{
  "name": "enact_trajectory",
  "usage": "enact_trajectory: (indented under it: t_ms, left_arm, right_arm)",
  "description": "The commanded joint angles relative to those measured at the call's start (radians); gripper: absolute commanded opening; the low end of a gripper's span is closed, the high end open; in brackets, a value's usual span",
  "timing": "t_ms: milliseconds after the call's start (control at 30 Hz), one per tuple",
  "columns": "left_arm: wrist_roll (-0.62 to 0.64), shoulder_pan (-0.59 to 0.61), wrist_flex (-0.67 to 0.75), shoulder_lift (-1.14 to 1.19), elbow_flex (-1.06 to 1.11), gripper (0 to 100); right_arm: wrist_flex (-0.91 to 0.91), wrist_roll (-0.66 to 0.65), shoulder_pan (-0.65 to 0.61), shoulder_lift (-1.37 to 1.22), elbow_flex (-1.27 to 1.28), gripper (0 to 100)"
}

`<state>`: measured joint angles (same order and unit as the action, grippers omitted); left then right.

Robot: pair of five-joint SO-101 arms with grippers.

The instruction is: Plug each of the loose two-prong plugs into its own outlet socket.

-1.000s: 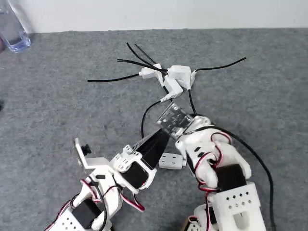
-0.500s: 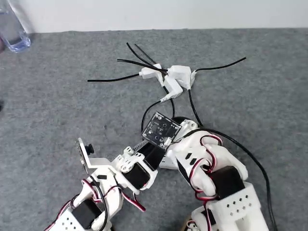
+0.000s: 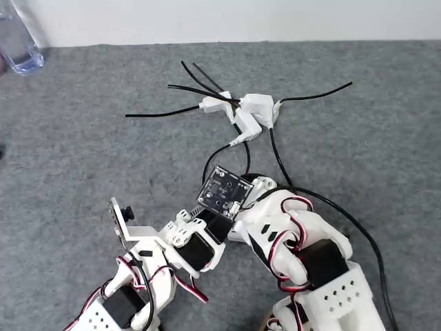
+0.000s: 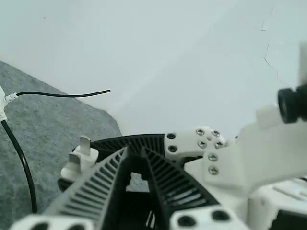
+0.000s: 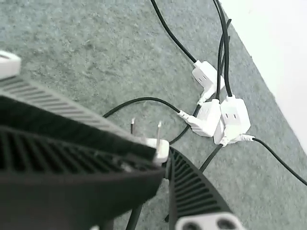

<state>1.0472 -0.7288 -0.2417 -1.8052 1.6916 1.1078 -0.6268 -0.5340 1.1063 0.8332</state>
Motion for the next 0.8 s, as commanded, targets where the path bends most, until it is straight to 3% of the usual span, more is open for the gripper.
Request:
enact_trajectory:
  t_ms: [0,767]
  left_arm:
    - [-0.012,-0.002,-0.005,-0.015,-0.008,4]
    - [-0.012,0.0,-0.005,-0.015,-0.008,4]
  right_arm:
    - [0.05,0.006,-0.002,0.054,-0.094,0.8]
    - [0.205,0.012,-0.042,0.159,-0.183,0.8]
